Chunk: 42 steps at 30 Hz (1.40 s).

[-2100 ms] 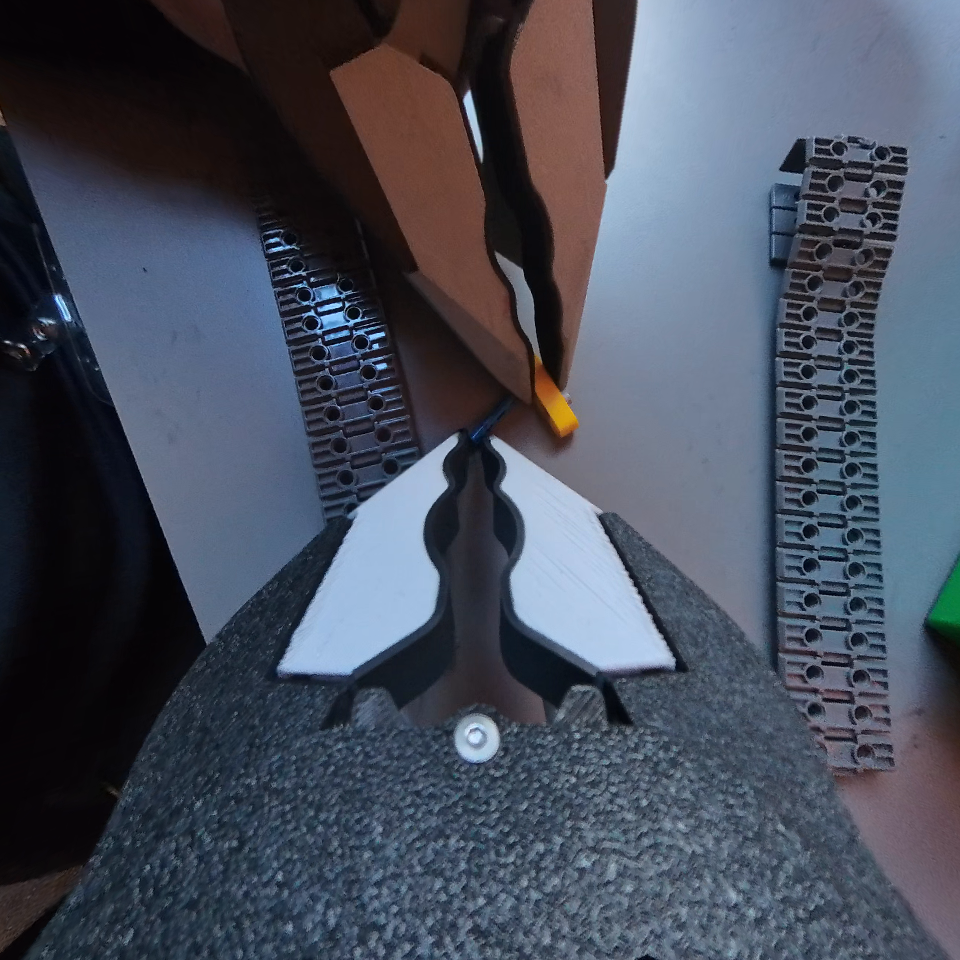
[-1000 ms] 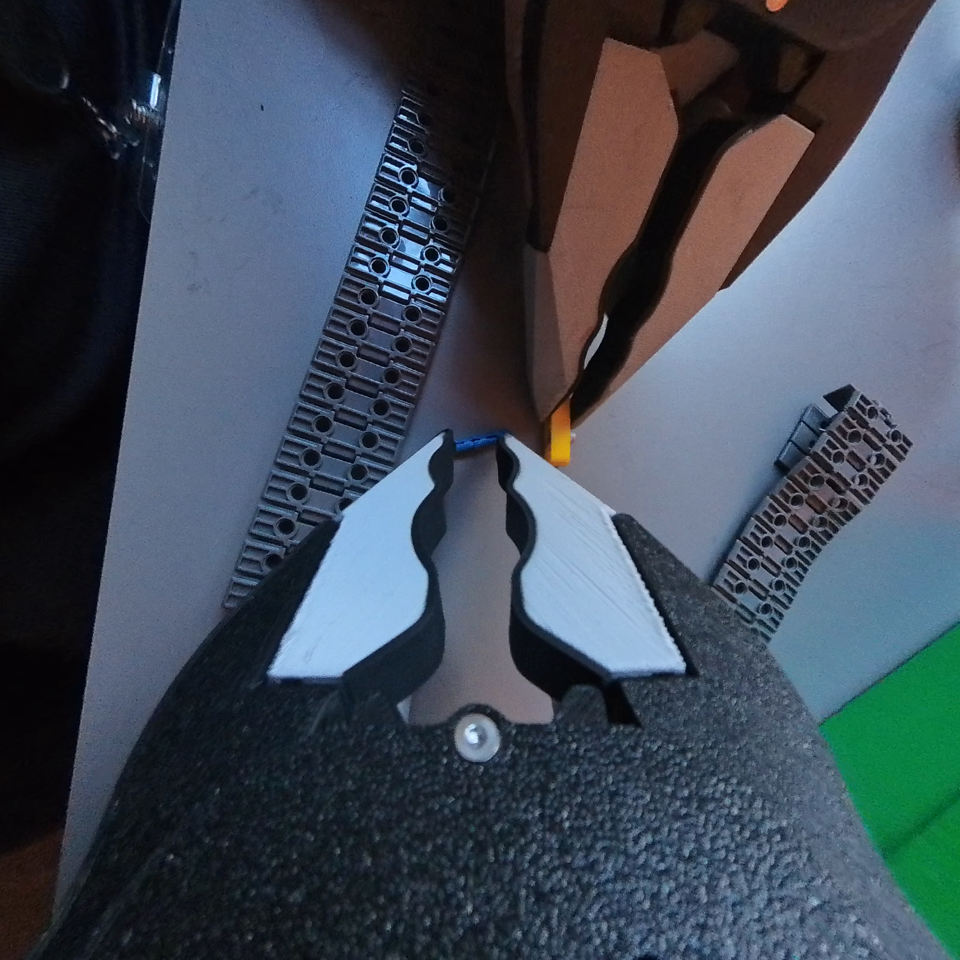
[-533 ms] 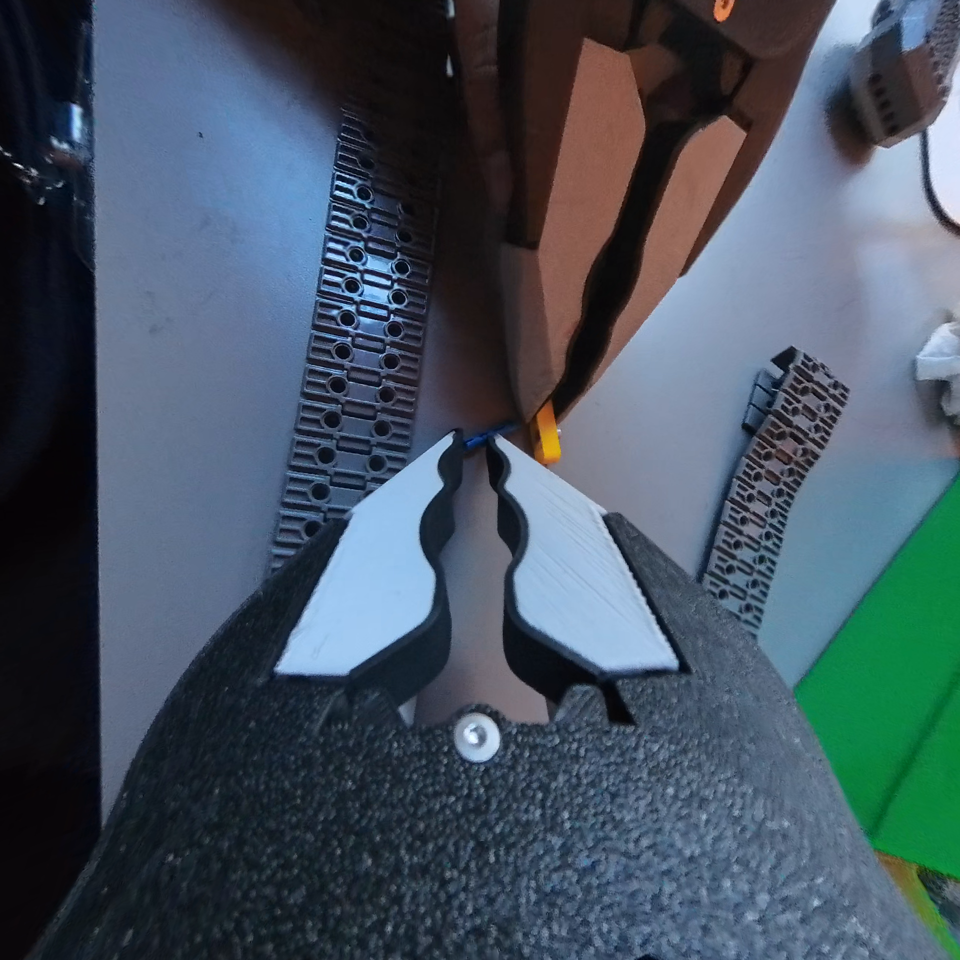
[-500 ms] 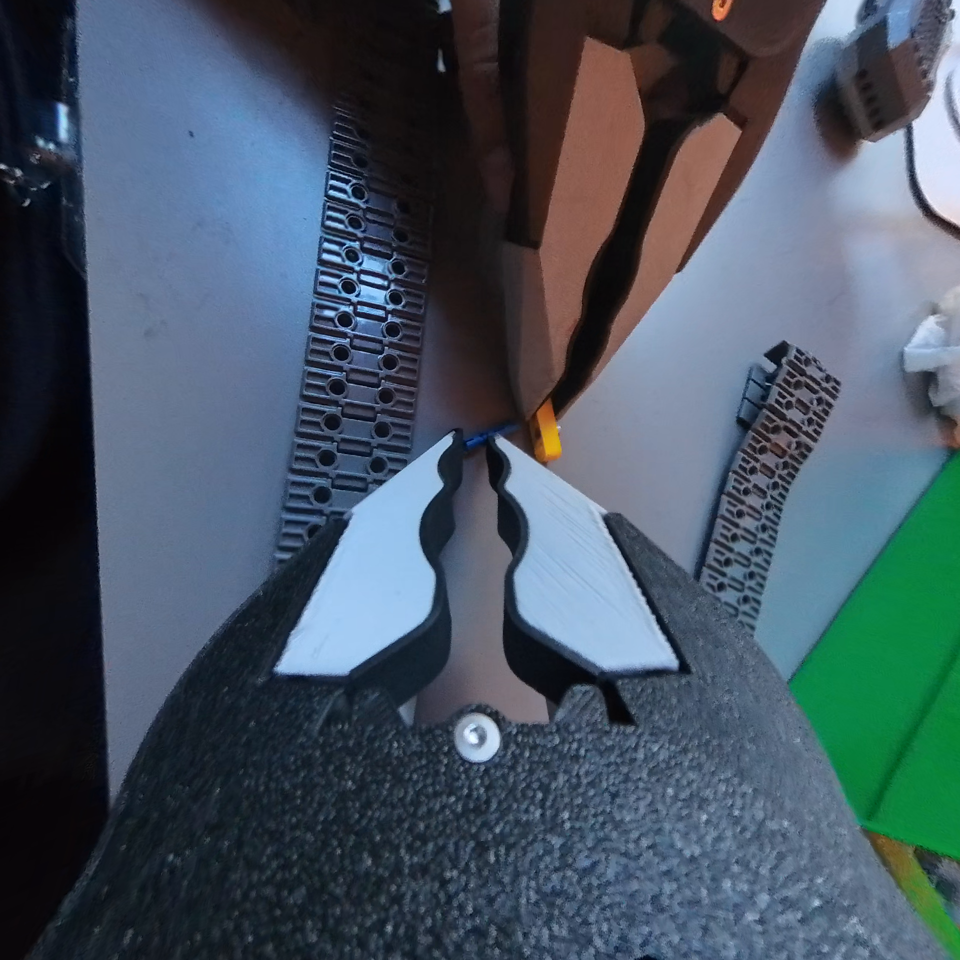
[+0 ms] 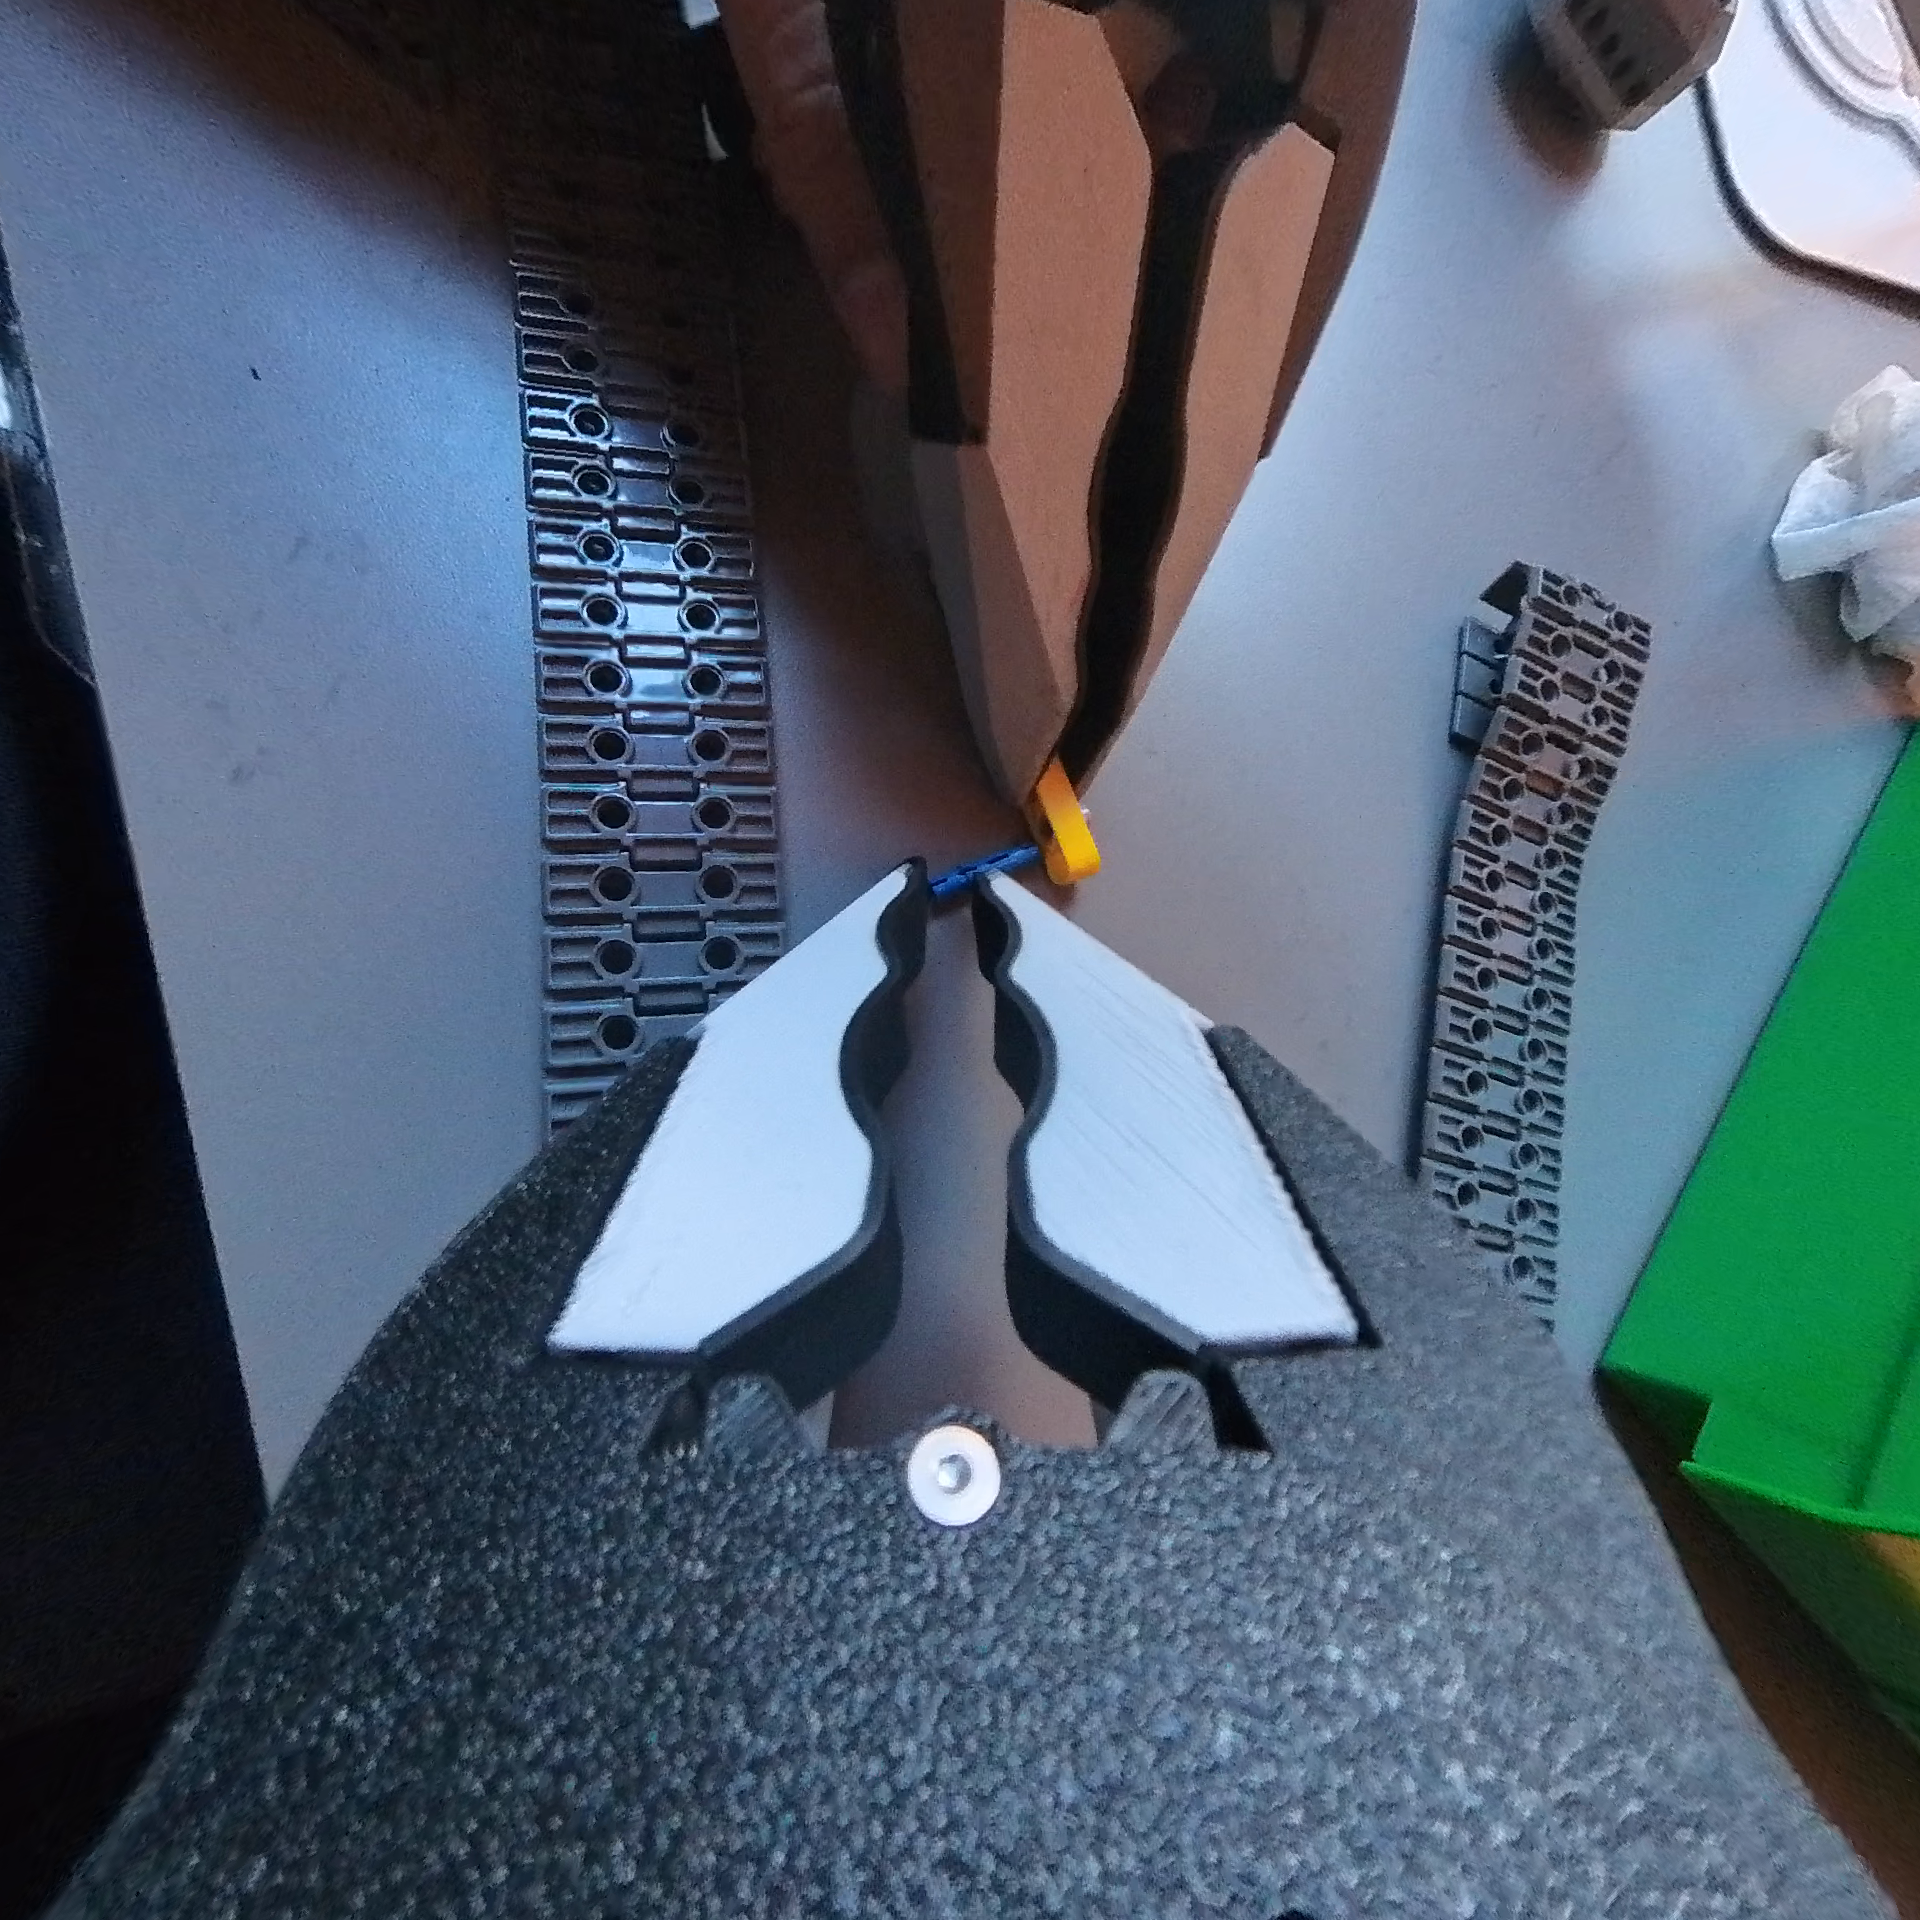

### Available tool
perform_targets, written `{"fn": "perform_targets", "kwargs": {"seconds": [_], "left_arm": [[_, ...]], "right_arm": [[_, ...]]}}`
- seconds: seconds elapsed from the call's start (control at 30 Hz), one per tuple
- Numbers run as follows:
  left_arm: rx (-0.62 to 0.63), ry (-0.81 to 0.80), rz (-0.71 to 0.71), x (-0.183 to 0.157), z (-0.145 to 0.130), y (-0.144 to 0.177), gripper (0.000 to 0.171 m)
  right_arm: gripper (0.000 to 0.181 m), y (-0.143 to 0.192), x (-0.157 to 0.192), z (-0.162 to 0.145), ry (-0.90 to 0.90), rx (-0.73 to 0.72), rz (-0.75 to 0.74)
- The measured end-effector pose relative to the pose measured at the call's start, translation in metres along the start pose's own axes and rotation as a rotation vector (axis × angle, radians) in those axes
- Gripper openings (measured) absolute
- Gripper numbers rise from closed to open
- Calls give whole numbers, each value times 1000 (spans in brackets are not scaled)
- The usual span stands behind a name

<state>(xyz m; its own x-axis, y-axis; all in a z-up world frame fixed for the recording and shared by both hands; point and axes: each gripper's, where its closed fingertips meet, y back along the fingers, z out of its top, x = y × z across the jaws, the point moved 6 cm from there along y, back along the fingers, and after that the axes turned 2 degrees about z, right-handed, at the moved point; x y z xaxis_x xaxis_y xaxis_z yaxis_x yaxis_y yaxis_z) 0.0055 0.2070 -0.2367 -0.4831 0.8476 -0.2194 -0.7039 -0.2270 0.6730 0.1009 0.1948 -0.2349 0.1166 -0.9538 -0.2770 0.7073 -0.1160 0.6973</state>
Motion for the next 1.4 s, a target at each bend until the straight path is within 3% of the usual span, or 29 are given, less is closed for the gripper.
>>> {"fn": "perform_targets", "kwargs": {"seconds": [0.27, 0.53, 0.7, 1.03, 1.4], "left_arm": [[0, 29, -22, -1, 1, -2, 7], [1, 6, -7, -3, 1, -2, 6], [16, -101, 55, -6, 1, -3, 6], [23, -160, 69, -7, 0, -2, 7], [39, -252, 77, -8, -1, -1, 8]], "right_arm": [[5, 0, 6, 1, 101, -4, -110], [5, 0, 5, 1, 61, 12, -99], [5, -1, 2, 2, -28, 28, -30], [5, -3, -6, 5, -151, 68, 127], [5, -4, -10, 2, -185, 47, 200]]}}
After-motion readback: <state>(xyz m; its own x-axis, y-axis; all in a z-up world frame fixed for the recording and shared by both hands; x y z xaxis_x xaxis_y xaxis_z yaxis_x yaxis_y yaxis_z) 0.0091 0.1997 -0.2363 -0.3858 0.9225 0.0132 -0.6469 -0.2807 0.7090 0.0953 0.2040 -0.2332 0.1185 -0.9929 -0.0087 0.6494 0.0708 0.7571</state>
